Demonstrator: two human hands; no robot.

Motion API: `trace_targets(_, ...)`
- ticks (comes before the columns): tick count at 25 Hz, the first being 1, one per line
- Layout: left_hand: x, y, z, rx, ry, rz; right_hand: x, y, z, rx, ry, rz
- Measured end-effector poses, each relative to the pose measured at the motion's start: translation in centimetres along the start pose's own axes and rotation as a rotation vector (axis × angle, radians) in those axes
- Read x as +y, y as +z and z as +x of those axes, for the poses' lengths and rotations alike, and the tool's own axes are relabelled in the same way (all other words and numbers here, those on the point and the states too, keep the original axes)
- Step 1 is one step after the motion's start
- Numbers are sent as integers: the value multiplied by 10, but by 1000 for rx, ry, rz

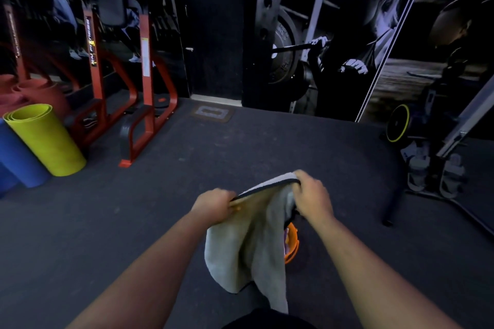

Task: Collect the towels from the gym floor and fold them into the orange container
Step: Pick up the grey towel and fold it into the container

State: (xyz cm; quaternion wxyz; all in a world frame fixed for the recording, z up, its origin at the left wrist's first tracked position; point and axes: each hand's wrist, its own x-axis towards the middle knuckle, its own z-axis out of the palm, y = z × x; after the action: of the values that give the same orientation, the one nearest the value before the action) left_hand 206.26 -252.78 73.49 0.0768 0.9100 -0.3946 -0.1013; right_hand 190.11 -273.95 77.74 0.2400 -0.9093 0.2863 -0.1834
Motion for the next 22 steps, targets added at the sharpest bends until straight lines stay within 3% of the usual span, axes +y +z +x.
trace_targets(3, -49, 19, -17, -4, -191, -269, 33, -15, 7, 125, 230, 138)
trace_targets(5, -53, 13, -14, 106, -226, -479, 43, -17, 4, 101, 263, 112)
trace_targets(8, -10, -7, 1, 203, -48, -597, 19, -6, -3, -212, 47, 125)
trace_targets(10, 24, -23, 7, 170, 109, -624, -4, 9, -9, -429, -90, 56)
trace_targets(13, 44, -38, 8, 61, 269, -540, -13, 26, -8, -421, -215, -112)
trace_targets(16, 14, -18, 5, 20, 171, -76, 0, 19, -4, -283, -150, -15)
trace_targets(17, -2, -5, 2, 8, 123, -50, 7, 14, -2, -254, -93, 37)
trace_targets(18, -17, 8, -3, 0, 62, -167, 15, 9, 1, -240, -31, 97)
trace_targets(20, -32, 25, -17, 31, -97, -732, 27, 6, 3, -259, 86, 208)
trace_targets(22, -27, 32, -22, 173, -210, -1084, 31, 10, 2, -260, 177, 312)
